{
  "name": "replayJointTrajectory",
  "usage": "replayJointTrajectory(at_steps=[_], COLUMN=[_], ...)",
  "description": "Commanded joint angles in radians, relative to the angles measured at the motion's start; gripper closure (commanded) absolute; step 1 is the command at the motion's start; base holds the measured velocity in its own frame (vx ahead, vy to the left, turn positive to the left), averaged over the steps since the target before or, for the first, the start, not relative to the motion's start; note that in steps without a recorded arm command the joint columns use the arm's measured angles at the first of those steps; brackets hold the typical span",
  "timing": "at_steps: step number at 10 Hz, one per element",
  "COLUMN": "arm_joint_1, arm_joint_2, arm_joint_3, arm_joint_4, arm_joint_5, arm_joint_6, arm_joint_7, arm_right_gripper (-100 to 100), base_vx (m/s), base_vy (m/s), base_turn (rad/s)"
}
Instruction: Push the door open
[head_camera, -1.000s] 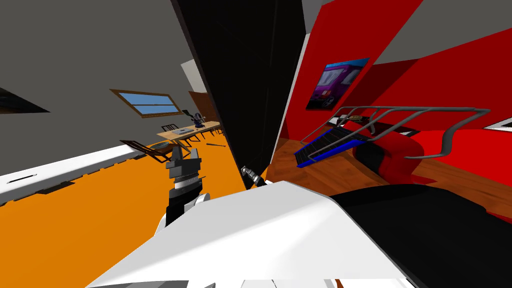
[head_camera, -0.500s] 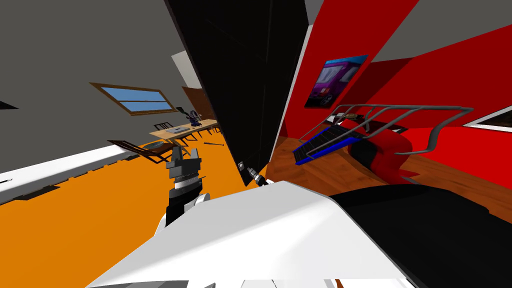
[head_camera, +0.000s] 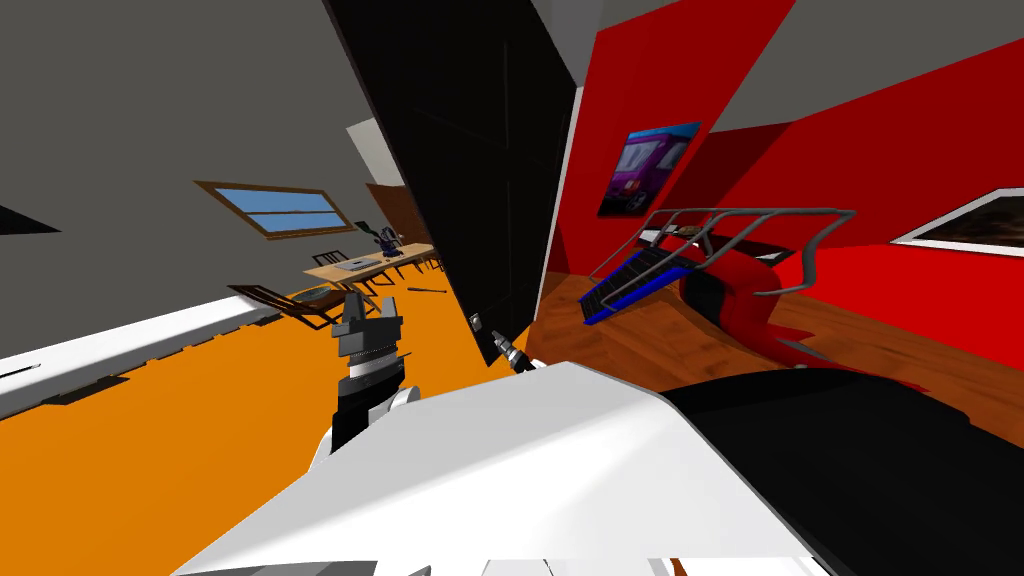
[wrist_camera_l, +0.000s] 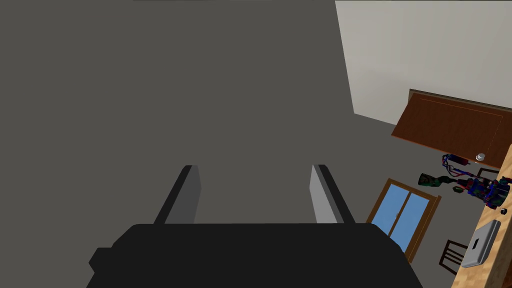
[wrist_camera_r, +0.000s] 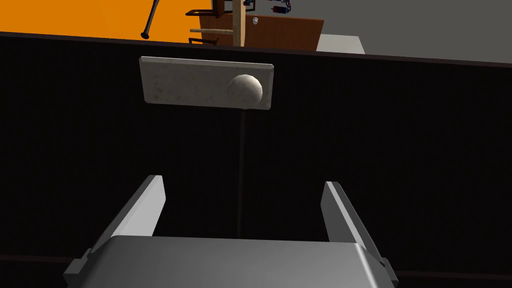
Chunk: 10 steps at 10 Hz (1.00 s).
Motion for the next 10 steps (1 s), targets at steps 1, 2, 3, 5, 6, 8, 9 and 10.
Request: replayJointTrajectory(at_steps=[1,2,3,5,6,8,9,10], arm_joint_1=[-0.001,-0.002,-0.003,-0.004,-0.005,-0.007,-0.008,-0.008], arm_joint_2=[-0.005,-0.006,-0.007,-0.005,-0.002,0.007,0.014,0.012], arm_joint_3=[-0.004,-0.006,-0.008,-0.013,-0.016,-0.022,-0.025,-0.023], arm_joint_4=[0.004,0.005,0.007,0.011,0.014,0.019,0.021,0.023], arm_joint_5=[0.000,0.000,0.000,-0.001,-0.001,-0.001,-0.001,-0.001], arm_joint_6=[-0.002,-0.003,-0.004,-0.007,-0.009,-0.011,-0.013,-0.013], arm_joint_7=[0.003,0.003,0.005,0.008,0.010,0.013,0.015,0.015], arm_right_gripper=[-100,-100,-100,-100,-100,-100,-100,-100], base_vx=[0.060,0.138,0.151,0.166,0.201,0.209,0.166,0.066], base_vy=[0.055,0.114,0.137,0.134,0.109,0.112,0.103,0.041], base_turn=[0.038,0.021,0.016,0.022,0.022,0.029,0.022,-0.012])
